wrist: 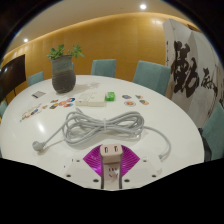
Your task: Unplug charger
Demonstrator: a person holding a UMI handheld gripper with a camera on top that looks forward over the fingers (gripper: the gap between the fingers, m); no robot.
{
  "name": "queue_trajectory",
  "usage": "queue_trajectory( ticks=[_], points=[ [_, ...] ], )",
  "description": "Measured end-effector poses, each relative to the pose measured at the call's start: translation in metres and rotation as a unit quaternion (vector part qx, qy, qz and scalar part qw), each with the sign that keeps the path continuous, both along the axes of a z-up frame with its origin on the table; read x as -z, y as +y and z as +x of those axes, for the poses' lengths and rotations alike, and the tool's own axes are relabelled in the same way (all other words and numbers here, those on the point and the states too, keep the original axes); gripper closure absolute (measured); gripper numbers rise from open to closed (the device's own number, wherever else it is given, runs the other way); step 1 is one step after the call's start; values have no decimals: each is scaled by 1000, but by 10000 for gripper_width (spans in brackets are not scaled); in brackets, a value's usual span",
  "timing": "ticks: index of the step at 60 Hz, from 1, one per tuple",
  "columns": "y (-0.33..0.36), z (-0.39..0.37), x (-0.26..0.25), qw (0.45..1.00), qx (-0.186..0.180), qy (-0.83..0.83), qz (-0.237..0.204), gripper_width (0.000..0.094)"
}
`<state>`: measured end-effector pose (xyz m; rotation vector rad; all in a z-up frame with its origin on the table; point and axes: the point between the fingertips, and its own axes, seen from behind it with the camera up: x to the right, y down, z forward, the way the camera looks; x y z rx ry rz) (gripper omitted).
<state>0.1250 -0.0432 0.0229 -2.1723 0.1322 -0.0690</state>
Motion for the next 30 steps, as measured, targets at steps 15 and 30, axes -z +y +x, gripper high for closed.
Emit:
queue_trajectory(
  ticks=[15,30],
  points=[
    [38,15,-218,979,-2,-33,203,744],
    [22,174,-219,980,93,-47,171,740]
  ],
)
